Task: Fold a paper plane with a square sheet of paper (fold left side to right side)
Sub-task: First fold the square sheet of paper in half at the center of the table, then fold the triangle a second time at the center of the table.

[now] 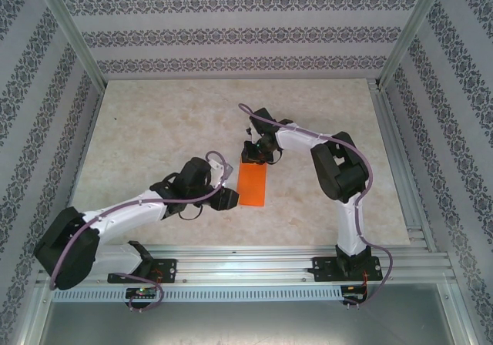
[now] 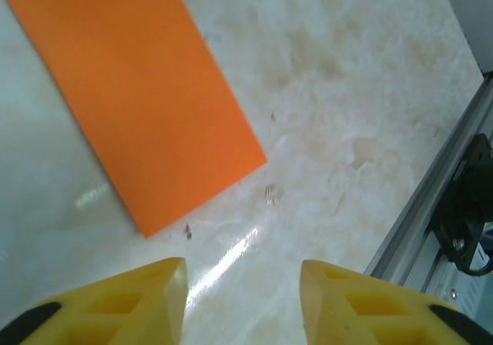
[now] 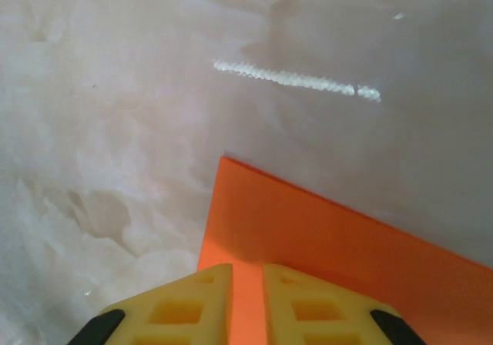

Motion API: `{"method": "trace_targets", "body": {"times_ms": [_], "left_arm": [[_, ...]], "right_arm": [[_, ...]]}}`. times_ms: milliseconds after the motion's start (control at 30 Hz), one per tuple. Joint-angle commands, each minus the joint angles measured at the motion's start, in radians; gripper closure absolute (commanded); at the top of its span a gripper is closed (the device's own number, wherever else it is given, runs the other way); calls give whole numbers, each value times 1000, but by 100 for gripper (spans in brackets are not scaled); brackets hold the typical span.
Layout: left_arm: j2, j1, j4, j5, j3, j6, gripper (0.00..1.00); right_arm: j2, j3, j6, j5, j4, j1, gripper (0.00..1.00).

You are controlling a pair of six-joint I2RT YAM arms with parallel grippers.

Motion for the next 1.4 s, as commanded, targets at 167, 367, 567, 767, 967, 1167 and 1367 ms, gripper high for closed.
{"method": "trace_targets", "body": {"times_ms": [167,367,567,767,967,1167,1367], "left_arm": [[-28,-76,-195,-250,115,289,42],[142,-236,-367,-489,263,424,40],[320,-332,-455,-620,378,480,40],[501,-368,-486,-701,471,517,39],[597,-371,-474,-734,515,540,38],[644,-371,-467,-737,534,545,43],[653,-371,-458,-741,532,533,63]], "right_arm": [[-375,-194,-20,86,-10,-76,68],[-582,-444,-18,69,15,-224,59],[-716,-639,-27,-5,49,-396,56],[-766,-717,-41,-38,58,-465,56],[-762,-729,-48,-50,60,-479,56],[-759,-726,-54,-51,56,-486,56],[-759,-723,-59,-53,51,-488,57]]}}
